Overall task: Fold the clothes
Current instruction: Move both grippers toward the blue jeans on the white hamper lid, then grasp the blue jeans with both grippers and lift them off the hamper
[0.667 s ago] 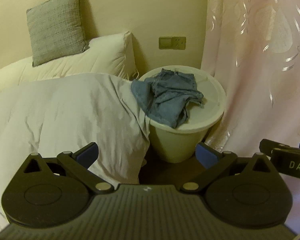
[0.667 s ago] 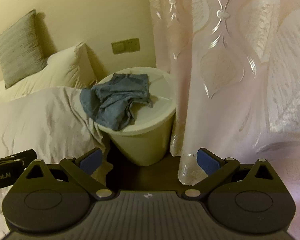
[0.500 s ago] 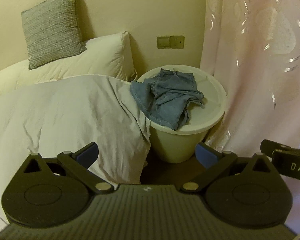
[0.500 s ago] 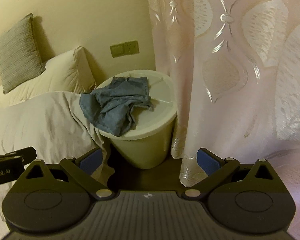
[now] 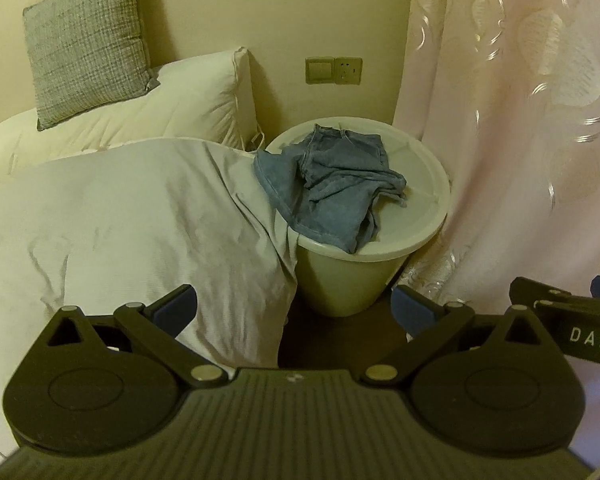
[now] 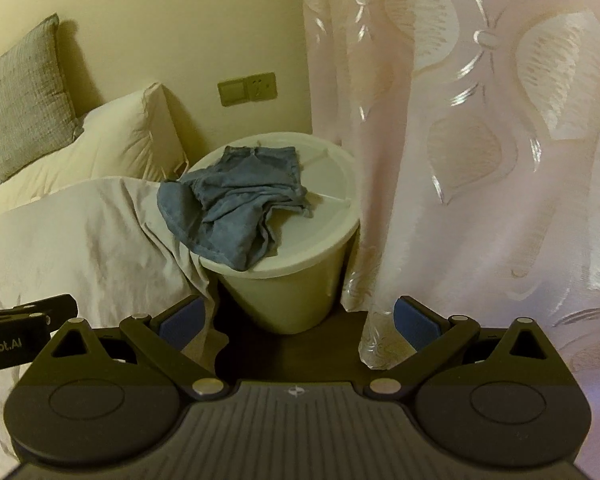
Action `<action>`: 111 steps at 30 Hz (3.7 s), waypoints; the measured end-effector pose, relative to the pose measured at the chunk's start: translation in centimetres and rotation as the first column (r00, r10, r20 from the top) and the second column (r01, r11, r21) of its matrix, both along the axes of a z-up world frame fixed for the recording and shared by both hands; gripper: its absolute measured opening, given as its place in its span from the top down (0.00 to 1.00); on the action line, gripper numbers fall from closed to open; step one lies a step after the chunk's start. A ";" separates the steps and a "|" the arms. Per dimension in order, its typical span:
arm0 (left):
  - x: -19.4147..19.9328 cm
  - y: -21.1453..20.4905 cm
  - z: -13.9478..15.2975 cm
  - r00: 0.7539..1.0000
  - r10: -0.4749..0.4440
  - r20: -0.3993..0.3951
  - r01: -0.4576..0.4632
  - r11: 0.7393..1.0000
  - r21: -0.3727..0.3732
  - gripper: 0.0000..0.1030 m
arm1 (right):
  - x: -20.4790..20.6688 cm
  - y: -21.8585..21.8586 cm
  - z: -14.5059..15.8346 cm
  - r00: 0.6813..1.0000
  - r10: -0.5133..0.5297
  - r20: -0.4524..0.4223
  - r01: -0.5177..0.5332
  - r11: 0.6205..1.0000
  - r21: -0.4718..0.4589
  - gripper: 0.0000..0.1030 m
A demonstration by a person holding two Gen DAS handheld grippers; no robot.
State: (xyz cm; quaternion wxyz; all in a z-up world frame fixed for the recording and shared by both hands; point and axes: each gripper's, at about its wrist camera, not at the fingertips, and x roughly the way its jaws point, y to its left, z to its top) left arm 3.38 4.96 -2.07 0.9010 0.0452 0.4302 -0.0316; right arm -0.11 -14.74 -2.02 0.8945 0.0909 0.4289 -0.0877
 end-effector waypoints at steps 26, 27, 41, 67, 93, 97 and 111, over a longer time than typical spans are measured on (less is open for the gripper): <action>2.9 7.0 -1.9 0.996 0.071 -0.062 -0.070 0.997 0.028 0.01 | 4.8 7.0 -2.9 0.997 0.064 -0.048 -0.065 0.998 -0.023 0.00; 3.1 7.3 -2.0 0.995 0.077 -0.068 -0.075 0.997 0.030 0.01 | 5.2 7.3 -3.2 0.996 0.069 -0.057 -0.071 0.997 -0.031 0.00; 8.7 6.1 -4.0 0.987 0.087 -0.136 -0.088 0.996 -0.003 0.01 | 10.4 6.3 -5.5 0.989 0.122 -0.084 -0.122 0.992 0.013 0.00; 33.8 0.4 -19.9 0.929 0.163 -0.332 -0.247 0.942 -0.228 0.01 | 31.3 -9.9 -22.9 0.954 0.008 -0.300 0.121 0.905 0.408 0.00; 46.3 2.5 -26.5 0.845 0.292 -0.447 -0.482 0.778 -0.403 0.63 | 41.5 -13.8 -34.5 0.827 -0.272 -0.493 0.562 0.437 0.702 0.42; 45.8 2.1 -23.4 0.892 0.260 -0.369 -0.411 0.805 -0.427 0.68 | 41.5 -13.7 -31.2 0.869 -0.258 -0.421 0.494 0.487 0.720 0.61; 33.9 11.7 -4.4 0.928 0.371 0.018 -0.267 0.700 -0.662 0.72 | 38.8 -9.1 -11.7 0.997 -0.044 0.066 -0.040 0.446 0.894 0.70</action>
